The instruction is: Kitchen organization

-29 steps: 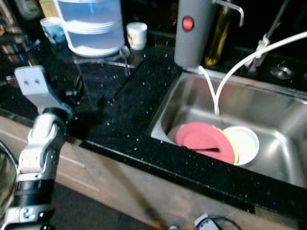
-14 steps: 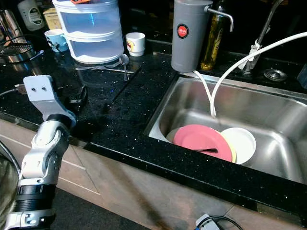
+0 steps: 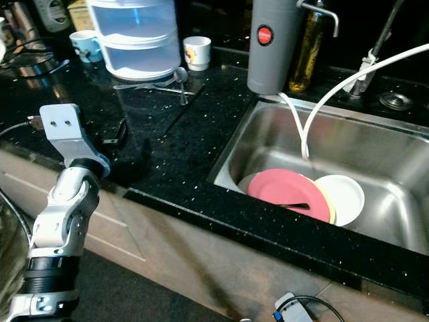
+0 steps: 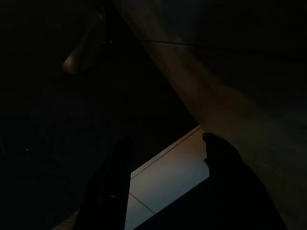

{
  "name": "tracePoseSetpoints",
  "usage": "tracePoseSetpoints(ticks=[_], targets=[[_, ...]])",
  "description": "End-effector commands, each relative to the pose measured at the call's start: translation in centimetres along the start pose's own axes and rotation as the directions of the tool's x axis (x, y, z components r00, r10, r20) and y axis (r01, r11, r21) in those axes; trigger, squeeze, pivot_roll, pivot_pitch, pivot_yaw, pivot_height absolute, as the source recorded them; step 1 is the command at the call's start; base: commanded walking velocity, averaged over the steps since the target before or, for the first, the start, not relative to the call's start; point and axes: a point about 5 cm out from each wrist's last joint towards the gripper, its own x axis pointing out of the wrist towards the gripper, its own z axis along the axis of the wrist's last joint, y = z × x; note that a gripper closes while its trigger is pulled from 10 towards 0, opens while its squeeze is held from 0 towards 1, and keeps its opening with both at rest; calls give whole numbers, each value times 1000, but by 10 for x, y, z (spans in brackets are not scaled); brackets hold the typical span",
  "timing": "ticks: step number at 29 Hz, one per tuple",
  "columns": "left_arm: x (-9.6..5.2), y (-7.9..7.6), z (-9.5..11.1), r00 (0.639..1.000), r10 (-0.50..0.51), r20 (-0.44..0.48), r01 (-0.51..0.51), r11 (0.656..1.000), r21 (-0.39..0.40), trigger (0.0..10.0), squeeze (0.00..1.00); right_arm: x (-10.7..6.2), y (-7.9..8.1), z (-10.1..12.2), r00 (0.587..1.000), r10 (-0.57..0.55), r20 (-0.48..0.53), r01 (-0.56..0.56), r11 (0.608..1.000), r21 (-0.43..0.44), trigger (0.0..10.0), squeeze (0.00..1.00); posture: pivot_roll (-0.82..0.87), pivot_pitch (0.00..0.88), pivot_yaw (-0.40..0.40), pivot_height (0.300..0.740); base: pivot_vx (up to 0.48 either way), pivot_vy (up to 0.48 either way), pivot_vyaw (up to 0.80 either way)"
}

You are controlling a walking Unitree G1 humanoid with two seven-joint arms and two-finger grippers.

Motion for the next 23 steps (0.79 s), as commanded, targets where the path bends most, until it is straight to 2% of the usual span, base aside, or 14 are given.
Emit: tracePoseSetpoints(ticks=[1,21,23], targets=[[-1,-4,-7,999,-11,-33,11,1000,-2,10000,0,0,-1,0,1000,-8,0,8,1000,17,10000,0,14,0,-10,740,-322,0,0],[-5,1,-24,996,-5,-84,5,1000,2,10000,0,0,-1,0,1000,-7,0,7,1000,13,10000,0,11,1,-8,740,-297,0,0],[-6,4,-33,993,-16,-115,17,1000,4,10000,0,0,-1,0,1000,-8,1,8,1000,11,10000,0,12,1,-8,740,0,0,0]])
